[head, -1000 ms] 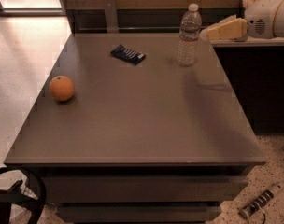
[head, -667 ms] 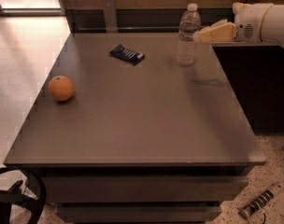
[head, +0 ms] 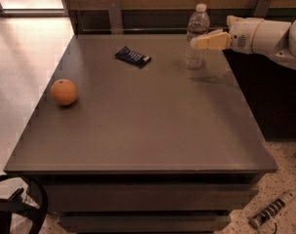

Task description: Move water bottle near orange

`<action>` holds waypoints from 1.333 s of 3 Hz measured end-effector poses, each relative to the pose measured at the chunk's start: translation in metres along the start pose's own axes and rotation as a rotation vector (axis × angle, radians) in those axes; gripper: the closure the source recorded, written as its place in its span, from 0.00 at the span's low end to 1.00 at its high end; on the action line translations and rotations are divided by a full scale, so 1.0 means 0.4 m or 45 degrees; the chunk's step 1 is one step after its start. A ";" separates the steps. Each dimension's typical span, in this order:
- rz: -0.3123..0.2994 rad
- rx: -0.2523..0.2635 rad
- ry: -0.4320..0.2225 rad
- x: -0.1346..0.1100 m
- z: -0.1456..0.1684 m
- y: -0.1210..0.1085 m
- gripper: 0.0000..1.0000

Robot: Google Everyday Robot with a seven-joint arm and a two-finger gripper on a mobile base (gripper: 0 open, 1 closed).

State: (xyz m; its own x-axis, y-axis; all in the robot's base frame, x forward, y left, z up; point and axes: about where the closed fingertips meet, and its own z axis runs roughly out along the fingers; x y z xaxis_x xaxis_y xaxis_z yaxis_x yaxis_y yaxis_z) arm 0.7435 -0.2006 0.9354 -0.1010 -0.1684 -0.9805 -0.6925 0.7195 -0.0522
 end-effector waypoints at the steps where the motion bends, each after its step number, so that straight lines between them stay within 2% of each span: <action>1: 0.063 -0.038 -0.061 0.022 0.044 0.007 0.00; 2: 0.100 -0.067 -0.100 0.042 0.080 0.021 0.12; 4: 0.106 -0.084 -0.106 0.043 0.097 0.034 0.58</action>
Offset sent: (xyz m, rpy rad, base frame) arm 0.0216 0.0376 -0.0385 0.1781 0.0047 0.0611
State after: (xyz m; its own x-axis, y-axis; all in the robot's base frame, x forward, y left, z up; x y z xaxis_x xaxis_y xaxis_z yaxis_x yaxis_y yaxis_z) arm 0.7602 -0.1676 0.9104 -0.1025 -0.0515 -0.9934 -0.7298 0.6825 0.0399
